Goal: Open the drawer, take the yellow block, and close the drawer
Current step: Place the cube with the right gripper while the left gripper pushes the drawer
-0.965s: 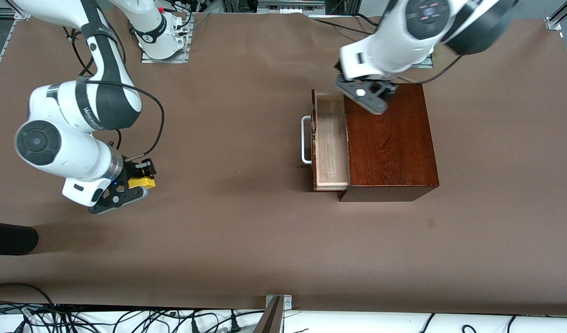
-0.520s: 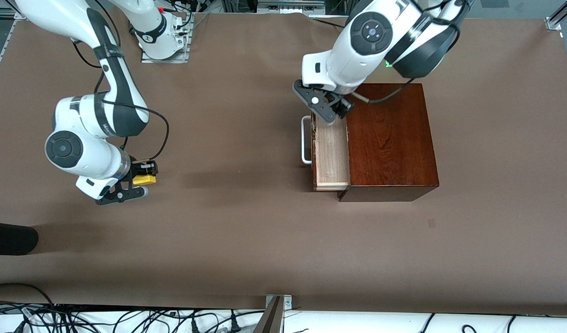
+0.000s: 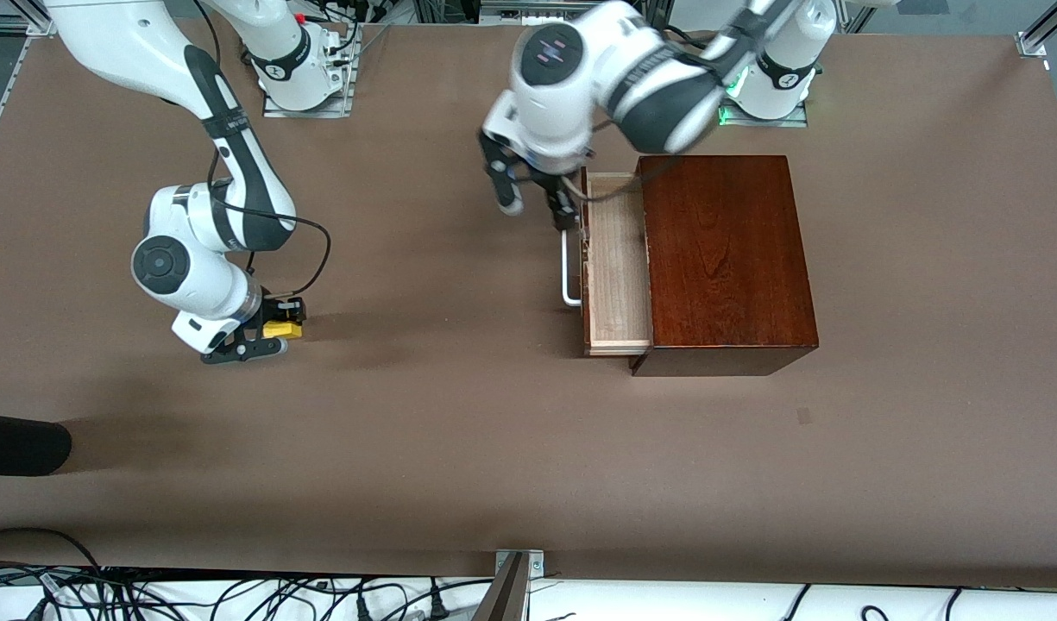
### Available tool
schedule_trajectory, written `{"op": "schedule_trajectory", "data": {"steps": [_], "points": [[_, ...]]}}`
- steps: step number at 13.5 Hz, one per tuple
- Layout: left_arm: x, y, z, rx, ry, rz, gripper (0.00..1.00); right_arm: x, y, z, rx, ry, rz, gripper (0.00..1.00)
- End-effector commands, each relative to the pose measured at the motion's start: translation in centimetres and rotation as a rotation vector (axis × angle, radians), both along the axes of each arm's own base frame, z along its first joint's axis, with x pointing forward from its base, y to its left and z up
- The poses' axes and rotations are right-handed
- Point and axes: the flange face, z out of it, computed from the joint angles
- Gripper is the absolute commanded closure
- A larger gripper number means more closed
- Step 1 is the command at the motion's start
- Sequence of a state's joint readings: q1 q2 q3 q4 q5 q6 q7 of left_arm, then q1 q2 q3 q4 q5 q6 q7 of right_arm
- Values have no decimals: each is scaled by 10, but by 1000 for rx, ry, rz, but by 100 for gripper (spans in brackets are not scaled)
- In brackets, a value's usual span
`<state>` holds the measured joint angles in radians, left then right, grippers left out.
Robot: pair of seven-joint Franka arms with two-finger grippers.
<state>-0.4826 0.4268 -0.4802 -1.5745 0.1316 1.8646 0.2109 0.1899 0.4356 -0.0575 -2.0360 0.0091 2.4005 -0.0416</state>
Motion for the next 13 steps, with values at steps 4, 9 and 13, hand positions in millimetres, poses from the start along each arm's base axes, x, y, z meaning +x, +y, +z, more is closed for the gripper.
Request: {"op": "schedule_trajectory", "data": {"steps": [4, 9, 13], "points": [[36, -12, -43, -52, -38, -109, 0, -37, -8, -21, 22, -40, -34, 100], [45, -14, -85, -22, -83, -386, 0, -33, -7, -9, 25, -55, -28, 0], [50, 4, -94, 48, -40, -432, 0, -15, -2, 62, 38, -98, -7, 0]]}}
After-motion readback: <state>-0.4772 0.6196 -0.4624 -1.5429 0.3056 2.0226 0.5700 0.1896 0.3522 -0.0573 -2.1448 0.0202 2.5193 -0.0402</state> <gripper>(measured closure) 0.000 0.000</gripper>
